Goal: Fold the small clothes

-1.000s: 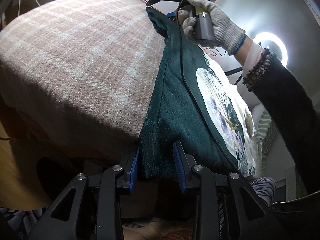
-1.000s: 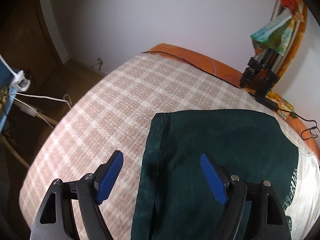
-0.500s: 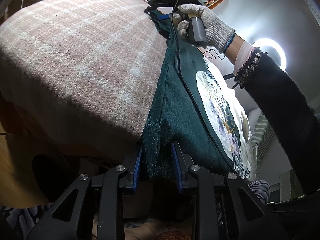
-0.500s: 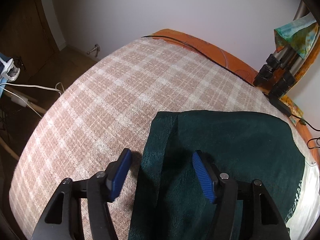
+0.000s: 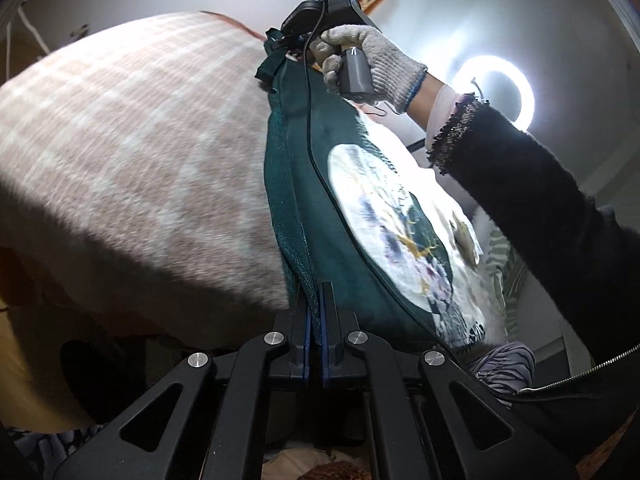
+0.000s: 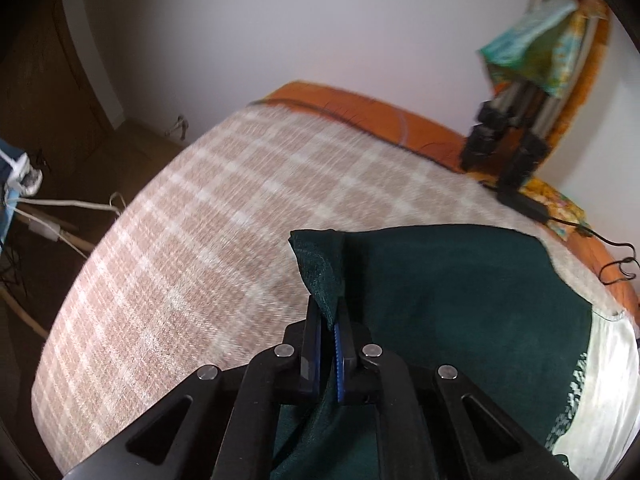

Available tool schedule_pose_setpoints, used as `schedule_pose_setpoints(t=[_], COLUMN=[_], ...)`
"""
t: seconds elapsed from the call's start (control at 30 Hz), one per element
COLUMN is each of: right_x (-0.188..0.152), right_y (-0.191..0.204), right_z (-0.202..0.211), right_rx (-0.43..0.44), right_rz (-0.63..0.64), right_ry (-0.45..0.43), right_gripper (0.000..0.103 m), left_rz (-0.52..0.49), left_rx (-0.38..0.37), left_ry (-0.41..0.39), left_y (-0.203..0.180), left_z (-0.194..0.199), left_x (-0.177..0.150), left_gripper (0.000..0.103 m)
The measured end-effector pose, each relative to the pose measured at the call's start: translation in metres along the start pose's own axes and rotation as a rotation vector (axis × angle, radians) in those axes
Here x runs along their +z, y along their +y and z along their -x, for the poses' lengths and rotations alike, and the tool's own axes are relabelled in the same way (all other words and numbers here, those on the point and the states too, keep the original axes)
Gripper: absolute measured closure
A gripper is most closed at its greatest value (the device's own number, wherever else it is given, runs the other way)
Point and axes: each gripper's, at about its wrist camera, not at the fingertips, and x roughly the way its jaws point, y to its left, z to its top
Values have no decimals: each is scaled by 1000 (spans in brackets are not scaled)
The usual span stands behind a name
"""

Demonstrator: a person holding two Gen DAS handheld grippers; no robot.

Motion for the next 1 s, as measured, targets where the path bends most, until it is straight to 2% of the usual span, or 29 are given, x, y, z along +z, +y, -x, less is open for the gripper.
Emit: schedule_pose_setpoints(t=[0.2,0.53,0.8,1.0], right_x=[-9,-42,-88,-95], right_y=[-40,-131,-188,-200], right_z=[39,82,72,57], right_rx=[1,-55,-96,-73], right_rz=[-44,-149,-246,-272], right_ry=[-57,-114,-97,-105], right_gripper=[101,101,101,101], left_rz=[-101,-244,-323,-342], left_rx=[-27,-86,-81,-58], left_ry=[16,132,208,237], left_y=[-35,-75,-96,-101], left_z=[-5,-40,-71,-83], left_x=[4,-3,-13,-16], left_gripper=[101,101,101,101])
